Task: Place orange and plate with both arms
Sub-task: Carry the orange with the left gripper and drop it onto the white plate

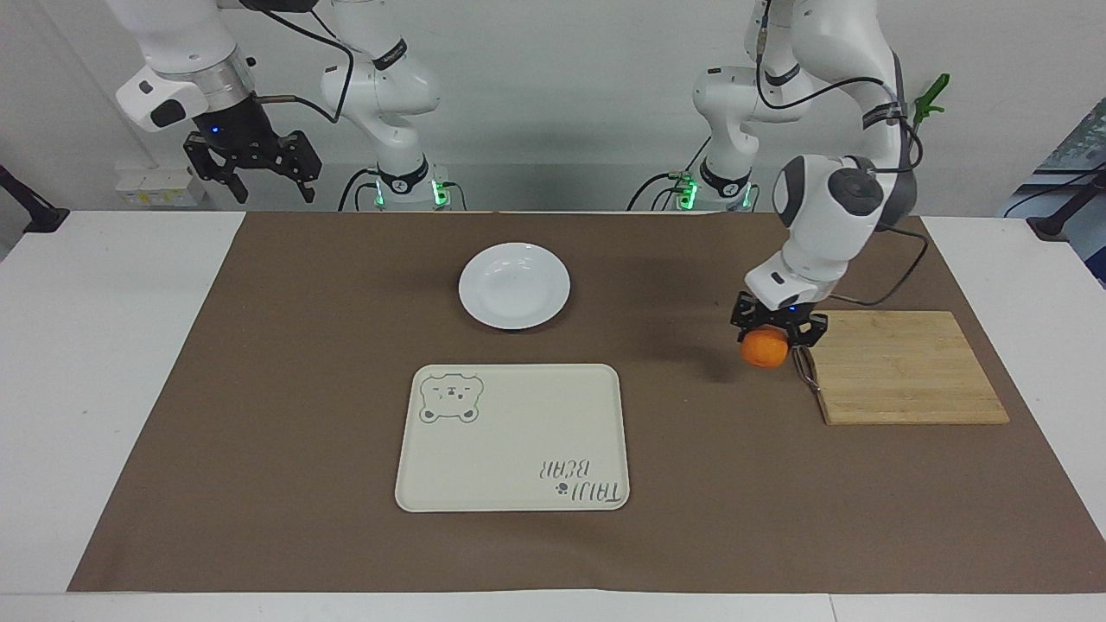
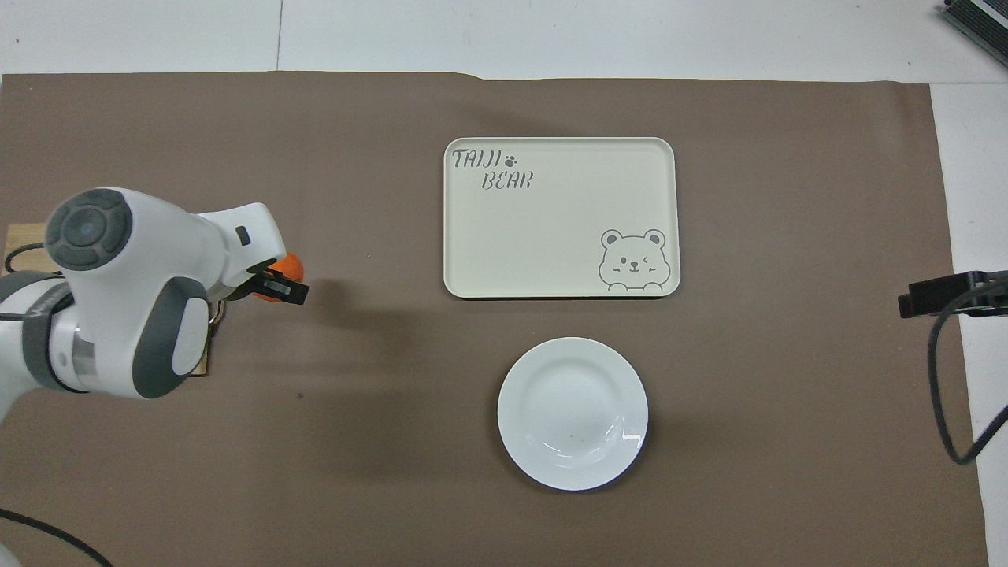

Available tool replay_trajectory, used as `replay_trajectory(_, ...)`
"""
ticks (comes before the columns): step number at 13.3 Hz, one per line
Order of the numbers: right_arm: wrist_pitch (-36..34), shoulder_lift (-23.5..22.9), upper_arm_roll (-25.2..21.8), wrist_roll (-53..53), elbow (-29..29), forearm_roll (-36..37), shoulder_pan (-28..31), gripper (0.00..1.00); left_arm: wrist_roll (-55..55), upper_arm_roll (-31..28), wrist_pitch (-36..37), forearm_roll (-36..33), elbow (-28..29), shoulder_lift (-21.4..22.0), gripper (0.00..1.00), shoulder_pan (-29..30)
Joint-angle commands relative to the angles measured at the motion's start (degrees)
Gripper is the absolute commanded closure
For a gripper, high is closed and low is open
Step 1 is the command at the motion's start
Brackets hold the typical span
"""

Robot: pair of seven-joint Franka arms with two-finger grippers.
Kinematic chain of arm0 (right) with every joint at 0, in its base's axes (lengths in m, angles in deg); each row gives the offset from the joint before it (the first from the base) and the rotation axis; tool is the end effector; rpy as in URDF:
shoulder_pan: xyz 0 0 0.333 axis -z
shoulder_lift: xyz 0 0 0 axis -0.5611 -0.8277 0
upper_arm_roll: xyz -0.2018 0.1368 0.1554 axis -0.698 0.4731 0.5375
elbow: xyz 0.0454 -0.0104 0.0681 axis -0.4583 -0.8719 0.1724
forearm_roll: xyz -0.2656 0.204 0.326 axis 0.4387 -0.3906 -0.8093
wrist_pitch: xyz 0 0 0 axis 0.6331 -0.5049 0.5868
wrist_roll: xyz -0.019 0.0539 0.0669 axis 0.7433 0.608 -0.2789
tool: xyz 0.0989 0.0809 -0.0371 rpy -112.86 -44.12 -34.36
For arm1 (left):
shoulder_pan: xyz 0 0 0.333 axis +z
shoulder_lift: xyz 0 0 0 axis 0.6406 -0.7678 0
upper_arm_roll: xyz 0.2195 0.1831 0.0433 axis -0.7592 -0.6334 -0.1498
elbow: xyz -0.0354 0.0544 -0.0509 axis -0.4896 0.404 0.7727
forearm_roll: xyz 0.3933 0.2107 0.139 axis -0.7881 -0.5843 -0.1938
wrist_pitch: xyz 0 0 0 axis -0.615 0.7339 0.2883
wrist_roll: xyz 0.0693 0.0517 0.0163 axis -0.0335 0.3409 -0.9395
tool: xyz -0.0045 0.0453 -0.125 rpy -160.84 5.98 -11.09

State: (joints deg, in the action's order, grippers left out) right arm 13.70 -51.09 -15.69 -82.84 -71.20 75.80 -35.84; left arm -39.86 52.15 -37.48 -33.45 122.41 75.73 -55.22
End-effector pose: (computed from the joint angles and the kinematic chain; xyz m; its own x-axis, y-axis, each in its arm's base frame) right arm 0.5886 -0.0252 0.6005 0.9996 -0.0094 -0.0281 -0.0095 -1.0000 -0.0023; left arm 0.6077 -0.1773 0.2959 0.8987 -0.4351 0.0555 -0.4364 -0.8997 0.0120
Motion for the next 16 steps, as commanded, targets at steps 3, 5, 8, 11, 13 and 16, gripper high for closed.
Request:
replay_trajectory(3, -0.1, 1.4, 0.3, -1.5, -1.7, 0.5, 0.7, 0.0, -12.3, -0.9, 0.1, 0.5, 1.0, 2.4, 0.98, -15.4)
replay_trajectory(5, -0.1, 1.5, 0.3, -1.5, -1.8, 0.5, 0.7, 0.0, -19.1, -0.9, -2.0, 0.5, 1.0, 2.0, 0.95, -21.8)
replay_trajectory(8, -0.1, 1.4, 0.3, -1.6, -1.8, 0.5, 0.7, 0.0, -26.3, -0.9, -8.0, 3.5, 1.0, -0.2, 0.92, -29.9)
replay_trajectory(11, -0.1, 1.5, 0.3, -1.6, -2.0, 0.5, 0.7, 0.0, -28.7, -0.9, -11.0, 7.4, 0.4, -3.0, 0.92, -36.1)
replay_trajectory(13, 0.0, 1.5, 0.3, -1.5, -2.0, 0.5, 0.7, 0.0, -29.4, -0.9, -13.8, 8.6, 0.3, -4.4, 0.92, -38.8)
replay_trajectory(16, -0.1, 1.5, 0.3, -1.5, -2.0, 0.5, 0.7, 0.0, -32.6, -0.9, -16.8, 8.9, -0.9, -9.4, 0.81, -41.8)
